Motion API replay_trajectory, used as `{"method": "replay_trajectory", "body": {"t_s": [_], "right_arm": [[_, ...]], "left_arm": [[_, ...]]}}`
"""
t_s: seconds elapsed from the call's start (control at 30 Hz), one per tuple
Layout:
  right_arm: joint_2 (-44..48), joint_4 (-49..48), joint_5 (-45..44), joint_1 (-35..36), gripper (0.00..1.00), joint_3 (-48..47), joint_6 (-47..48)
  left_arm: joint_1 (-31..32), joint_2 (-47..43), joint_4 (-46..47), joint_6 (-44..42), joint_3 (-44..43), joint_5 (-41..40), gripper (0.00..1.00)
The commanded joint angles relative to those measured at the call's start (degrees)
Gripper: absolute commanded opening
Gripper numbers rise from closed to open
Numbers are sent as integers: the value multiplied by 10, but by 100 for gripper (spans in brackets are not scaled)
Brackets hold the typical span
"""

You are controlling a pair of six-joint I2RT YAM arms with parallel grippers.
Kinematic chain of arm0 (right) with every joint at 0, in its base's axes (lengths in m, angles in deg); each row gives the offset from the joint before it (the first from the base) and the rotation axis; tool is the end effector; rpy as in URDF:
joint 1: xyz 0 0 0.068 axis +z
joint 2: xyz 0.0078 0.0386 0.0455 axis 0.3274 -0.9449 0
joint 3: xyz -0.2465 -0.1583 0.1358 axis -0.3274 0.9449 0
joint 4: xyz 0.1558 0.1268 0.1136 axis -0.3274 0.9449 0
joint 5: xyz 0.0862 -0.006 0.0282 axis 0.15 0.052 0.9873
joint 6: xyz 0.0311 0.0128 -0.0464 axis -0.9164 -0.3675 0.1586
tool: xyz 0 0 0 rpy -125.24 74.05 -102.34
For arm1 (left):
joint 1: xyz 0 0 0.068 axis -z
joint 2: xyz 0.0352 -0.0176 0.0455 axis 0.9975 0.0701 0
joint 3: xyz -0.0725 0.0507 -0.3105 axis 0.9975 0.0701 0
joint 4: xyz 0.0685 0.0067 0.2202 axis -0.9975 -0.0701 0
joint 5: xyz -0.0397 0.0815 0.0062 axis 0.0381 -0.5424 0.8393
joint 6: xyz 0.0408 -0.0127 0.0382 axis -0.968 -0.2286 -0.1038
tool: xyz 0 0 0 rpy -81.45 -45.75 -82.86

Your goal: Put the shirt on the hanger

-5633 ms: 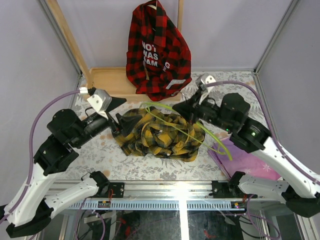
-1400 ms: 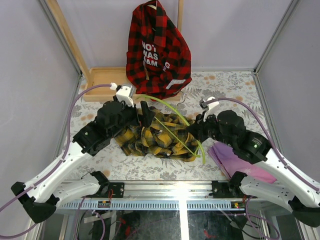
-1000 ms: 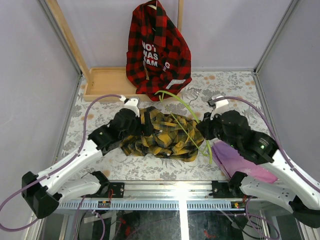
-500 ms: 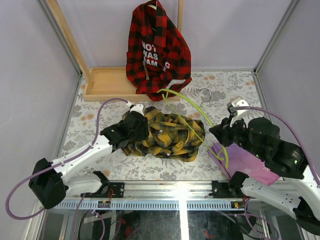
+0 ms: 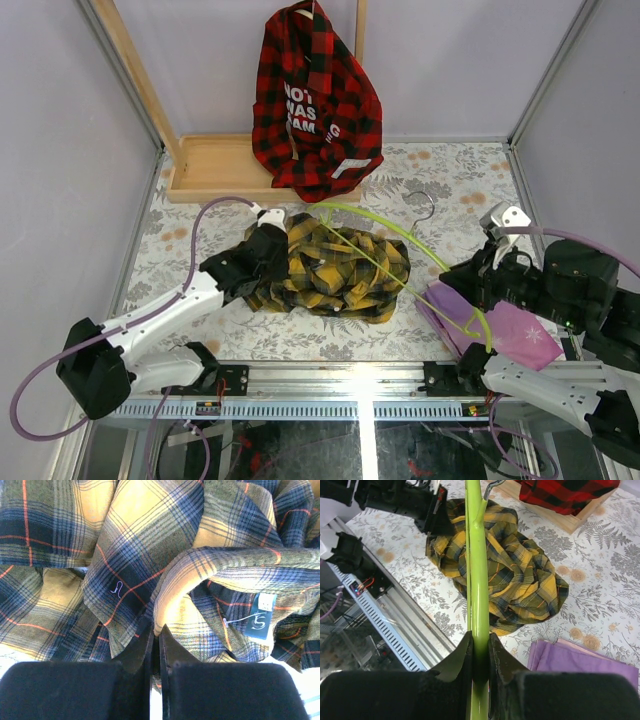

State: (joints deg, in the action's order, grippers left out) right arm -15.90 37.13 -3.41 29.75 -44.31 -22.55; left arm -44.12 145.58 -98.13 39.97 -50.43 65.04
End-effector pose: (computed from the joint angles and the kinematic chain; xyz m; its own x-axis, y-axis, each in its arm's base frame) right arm 0.0033 0.0029 0.4767 -0.3155 -0.1241 -0.9408 -0.7047 0.6946 0.1448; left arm 0.1468 -0.1184 0.3014 -0.7222 0.0255 -0.6912 0.2034 0.9630 -0.1770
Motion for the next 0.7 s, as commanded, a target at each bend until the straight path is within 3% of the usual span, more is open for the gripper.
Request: {"method": "replay_trajectory", "body": {"t_s": [0.0,0.33,0.67], "right_arm": [[-8,42,64,0,0,-40,25],[-45,68,118,0,0,-19,41],[-70,64,69,0,0,-10,52]], "left_arm": [[-7,-17,3,-15,-37,-19,0],[-9,13,-48,-34,-139,10,0],[-8,5,-80,-51,-186,18,0]]}}
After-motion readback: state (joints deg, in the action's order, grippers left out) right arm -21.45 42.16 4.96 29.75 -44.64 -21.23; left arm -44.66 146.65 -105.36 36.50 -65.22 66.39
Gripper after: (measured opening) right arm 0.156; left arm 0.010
